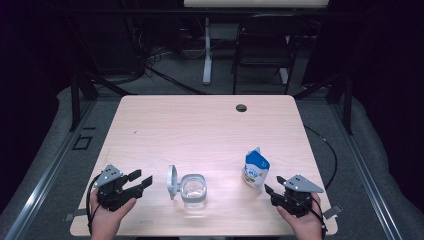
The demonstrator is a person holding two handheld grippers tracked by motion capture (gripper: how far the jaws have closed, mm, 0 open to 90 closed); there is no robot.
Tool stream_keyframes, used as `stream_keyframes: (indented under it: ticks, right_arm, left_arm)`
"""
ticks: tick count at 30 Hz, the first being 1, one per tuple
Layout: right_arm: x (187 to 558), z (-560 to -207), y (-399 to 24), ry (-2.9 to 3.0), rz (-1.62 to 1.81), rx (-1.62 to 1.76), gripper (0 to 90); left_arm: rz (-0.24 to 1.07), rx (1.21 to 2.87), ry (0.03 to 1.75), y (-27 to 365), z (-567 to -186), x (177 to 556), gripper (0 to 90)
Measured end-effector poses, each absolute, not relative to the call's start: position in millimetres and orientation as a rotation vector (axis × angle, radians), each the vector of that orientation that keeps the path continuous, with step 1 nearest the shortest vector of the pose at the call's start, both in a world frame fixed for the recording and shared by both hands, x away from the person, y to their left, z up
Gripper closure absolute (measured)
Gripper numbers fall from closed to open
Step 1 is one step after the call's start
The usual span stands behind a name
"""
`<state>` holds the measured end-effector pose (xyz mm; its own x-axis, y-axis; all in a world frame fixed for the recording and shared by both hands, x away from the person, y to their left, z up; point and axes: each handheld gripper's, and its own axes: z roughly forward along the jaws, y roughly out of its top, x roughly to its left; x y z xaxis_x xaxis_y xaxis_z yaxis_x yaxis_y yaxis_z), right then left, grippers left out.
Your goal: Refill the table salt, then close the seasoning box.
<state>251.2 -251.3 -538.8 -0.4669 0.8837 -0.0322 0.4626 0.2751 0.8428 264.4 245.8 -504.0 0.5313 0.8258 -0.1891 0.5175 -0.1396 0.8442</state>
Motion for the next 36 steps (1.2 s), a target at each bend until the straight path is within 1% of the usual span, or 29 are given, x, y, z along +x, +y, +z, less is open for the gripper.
stream_keyframes:
  ticks: [20, 25, 36]
  right_arm:
    - [252, -538, -251, 2.05, 1.139, 1.179, 44.7]
    - [254, -537, -243, 2.035, 1.122, 1.159, 41.4]
    - [263, -543, -237, 2.064, 1.13, 1.157, 39.3]
  left_arm:
    - [0.376, 1.811, 1.13, 247, -512, 269, 46.3]
    - [0.387, 1.821, 1.117, 243, -509, 267, 46.3]
    - [0.399, 1.825, 1.139, 247, -511, 263, 46.1]
